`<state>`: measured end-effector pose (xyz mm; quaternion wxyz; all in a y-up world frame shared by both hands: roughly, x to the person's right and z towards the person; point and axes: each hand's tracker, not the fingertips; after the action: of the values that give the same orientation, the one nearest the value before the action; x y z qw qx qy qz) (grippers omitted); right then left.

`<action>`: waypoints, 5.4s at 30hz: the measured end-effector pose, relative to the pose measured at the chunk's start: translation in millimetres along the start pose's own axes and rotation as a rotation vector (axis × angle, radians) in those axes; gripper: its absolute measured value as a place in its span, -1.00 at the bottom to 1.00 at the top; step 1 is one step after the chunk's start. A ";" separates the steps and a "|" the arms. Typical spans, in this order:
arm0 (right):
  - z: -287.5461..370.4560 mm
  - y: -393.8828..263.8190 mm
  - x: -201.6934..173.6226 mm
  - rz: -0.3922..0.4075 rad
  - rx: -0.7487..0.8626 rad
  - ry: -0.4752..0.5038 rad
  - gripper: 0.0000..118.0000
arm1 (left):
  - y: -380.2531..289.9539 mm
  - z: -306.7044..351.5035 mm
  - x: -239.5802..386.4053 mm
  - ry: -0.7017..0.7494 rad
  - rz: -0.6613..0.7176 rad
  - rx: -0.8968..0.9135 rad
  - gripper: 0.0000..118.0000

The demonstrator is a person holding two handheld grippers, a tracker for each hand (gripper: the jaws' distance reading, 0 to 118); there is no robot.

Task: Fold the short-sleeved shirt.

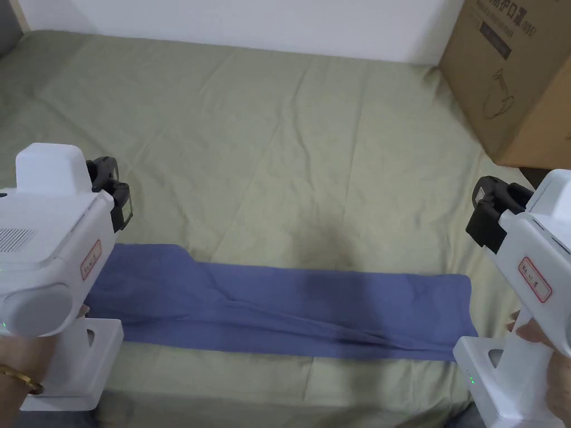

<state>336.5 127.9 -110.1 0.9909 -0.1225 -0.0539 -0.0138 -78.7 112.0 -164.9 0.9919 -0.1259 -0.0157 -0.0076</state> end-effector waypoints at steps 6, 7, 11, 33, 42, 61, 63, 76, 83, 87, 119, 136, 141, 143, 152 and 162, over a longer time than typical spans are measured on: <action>-5.9 1.7 -11.1 0.023 -0.018 0.026 -1.00 | 10.3 -24.5 -23.7 -0.053 0.094 -0.120 -0.67; -7.1 2.1 -12.3 0.024 -0.022 0.030 -1.00 | 10.5 -32.7 -31.0 -0.067 0.122 -0.153 -0.32; -12.1 2.3 -18.5 0.040 -0.040 0.033 -1.00 | 6.6 -66.8 -73.4 -0.159 0.244 -0.338 0.86; -31.3 0.2 -35.4 0.102 -0.136 -0.004 -1.00 | -150.4 -114.2 -158.2 -0.325 0.751 -0.781 0.74; -25.2 -8.3 -37.8 0.112 -0.149 0.027 -1.00 | -128.0 -115.4 -121.0 -0.166 0.566 -0.824 -0.82; 7.8 -14.3 10.2 0.028 -0.101 -0.009 -1.00 | 8.8 -71.9 104.9 -0.416 0.088 -0.639 -0.83; 13.8 -16.2 20.1 0.012 -0.100 -0.031 -1.00 | -4.3 -79.5 137.7 -0.432 0.073 -0.678 -0.83; 41.5 -28.6 59.2 -0.035 -0.119 -0.140 -1.00 | -122.1 -95.3 284.3 -0.428 -0.251 -0.867 0.23; 38.7 -27.0 55.7 -0.037 -0.120 -0.132 -1.00 | -68.2 -90.8 248.4 -0.504 -0.006 -0.751 0.13; 36.9 -23.7 48.8 -0.035 -0.107 -0.113 -1.00 | -31.4 -83.0 209.5 -0.409 0.005 -0.528 -0.86; 50.8 -24.2 50.1 -0.021 -0.120 -0.091 -1.00 | -70.4 -40.2 257.1 -0.605 0.013 -0.587 -0.89; 34.9 -19.0 23.1 0.010 -0.134 -0.041 -1.00 | -111.3 -129.1 -0.2 -0.578 0.599 -0.778 0.94; 29.8 -18.8 16.4 0.029 -0.147 -0.050 -1.00 | -151.0 -124.9 3.3 -0.602 0.662 -0.812 0.94; 29.0 -18.9 16.6 0.028 -0.154 -0.053 -1.00 | -160.8 -127.5 11.0 -0.650 0.709 -0.865 0.95; 30.3 -19.7 20.1 0.036 -0.182 -0.069 -1.00 | -161.6 -133.1 41.2 -0.723 0.774 -0.871 -0.24; 25.9 -23.8 18.4 0.038 -0.200 -0.057 -1.00 | -107.6 -117.2 49.8 -0.507 0.595 -0.912 -0.76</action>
<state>351.2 110.9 -77.4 0.9718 -0.2224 -0.0782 0.0031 -27.5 -22.1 -249.9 0.7628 -0.5357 -0.2109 0.2946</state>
